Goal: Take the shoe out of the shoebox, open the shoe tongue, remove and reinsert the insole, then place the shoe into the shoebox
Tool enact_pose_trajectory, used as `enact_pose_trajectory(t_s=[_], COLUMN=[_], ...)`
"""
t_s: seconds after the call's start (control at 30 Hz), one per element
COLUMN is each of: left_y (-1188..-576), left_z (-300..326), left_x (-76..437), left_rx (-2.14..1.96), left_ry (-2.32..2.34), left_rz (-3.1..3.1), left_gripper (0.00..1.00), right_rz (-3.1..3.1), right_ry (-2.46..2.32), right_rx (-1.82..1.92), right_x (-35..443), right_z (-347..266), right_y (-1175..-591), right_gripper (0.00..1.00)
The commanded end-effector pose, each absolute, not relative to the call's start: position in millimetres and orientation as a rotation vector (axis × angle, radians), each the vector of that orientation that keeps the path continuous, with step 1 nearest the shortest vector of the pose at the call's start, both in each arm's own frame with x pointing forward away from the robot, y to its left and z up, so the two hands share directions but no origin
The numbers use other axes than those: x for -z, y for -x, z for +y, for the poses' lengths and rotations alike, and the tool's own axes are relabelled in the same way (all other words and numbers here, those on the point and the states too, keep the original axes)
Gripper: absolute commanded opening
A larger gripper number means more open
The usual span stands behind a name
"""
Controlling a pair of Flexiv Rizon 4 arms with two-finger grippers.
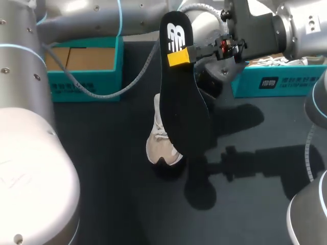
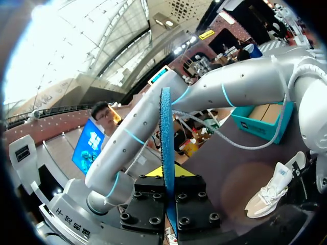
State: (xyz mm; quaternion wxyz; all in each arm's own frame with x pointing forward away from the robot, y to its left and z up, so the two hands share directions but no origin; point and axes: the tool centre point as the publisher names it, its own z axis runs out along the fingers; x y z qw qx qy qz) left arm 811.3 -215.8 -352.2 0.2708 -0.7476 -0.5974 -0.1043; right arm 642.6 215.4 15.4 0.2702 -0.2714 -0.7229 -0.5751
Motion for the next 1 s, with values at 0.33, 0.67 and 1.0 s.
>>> enact_pose_trajectory(t_s=[0.33, 0.67, 1.0], left_y=[-804.0, -802.6, -801.3], left_z=[-212.4, -211.3, -221.9], left_x=[346.6, 349.7, 361.9], left_rx=[0.439, 0.356, 0.347], left_ry=[1.925, 1.812, 1.768], left_rz=[-1.734, -1.909, -1.979], left_gripper=[0.00, 0.00, 0.00], right_rz=[-1.950, -1.950, -1.950], right_ry=[0.734, 0.734, 0.734], right_rx=[1.546, 1.546, 1.546], right_x=[-15.5, -15.5, -15.5], right_z=[218.5, 218.5, 218.5], right_y=[-643.6, -643.6, -643.6], right_gripper=[0.00, 0.00, 0.00])
